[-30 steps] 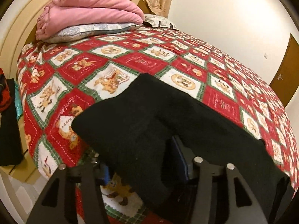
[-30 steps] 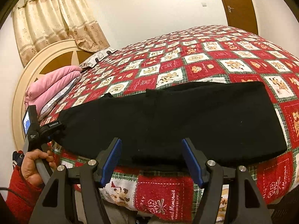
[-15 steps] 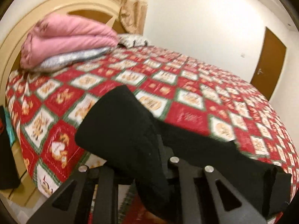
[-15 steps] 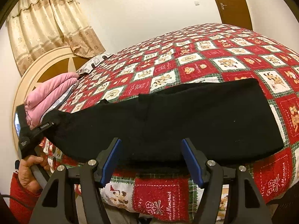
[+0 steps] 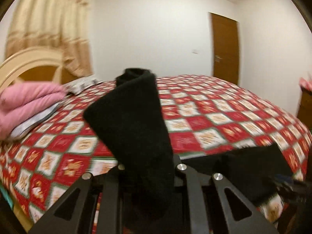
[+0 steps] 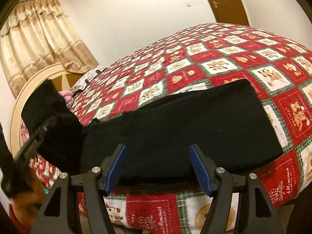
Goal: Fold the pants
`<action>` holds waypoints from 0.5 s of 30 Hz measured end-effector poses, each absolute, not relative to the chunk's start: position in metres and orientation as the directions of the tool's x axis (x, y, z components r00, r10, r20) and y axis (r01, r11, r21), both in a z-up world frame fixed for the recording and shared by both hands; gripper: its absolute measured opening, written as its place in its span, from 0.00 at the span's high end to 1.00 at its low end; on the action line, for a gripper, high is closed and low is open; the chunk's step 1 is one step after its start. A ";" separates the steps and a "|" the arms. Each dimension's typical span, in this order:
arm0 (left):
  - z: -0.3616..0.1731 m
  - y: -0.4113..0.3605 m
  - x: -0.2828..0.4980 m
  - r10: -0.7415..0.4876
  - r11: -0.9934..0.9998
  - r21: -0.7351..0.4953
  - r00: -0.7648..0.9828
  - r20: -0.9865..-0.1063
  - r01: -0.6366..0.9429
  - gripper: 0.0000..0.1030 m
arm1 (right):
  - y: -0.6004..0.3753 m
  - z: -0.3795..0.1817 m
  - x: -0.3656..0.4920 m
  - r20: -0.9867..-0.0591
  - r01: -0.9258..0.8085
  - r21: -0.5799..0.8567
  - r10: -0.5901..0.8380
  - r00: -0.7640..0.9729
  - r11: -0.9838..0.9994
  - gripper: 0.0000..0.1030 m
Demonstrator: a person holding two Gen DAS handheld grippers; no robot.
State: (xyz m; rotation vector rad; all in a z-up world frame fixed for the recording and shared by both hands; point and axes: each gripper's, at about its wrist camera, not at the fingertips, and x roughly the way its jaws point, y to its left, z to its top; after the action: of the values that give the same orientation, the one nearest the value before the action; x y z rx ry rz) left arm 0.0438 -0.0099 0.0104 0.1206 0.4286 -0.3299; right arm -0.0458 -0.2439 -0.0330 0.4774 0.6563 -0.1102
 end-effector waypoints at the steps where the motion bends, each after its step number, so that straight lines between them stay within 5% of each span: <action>1: 0.006 -0.023 0.038 -0.311 0.925 0.066 0.846 -0.434 0.374 0.83 | -0.248 -0.033 -0.047 -0.607 0.257 0.397 0.042 0.793 0.881 0.34; 15: -0.052 -0.095 0.007 -0.360 0.808 0.247 0.780 -0.511 0.535 0.83 | -0.274 -0.031 -0.045 -0.583 0.244 0.473 0.093 0.807 0.846 0.34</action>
State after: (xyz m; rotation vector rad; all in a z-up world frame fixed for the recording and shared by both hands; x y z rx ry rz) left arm 0.0066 -0.0945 -0.0516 0.3963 0.4640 -0.4973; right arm -0.0451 -0.2738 -0.0309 0.5649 0.6346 -0.0856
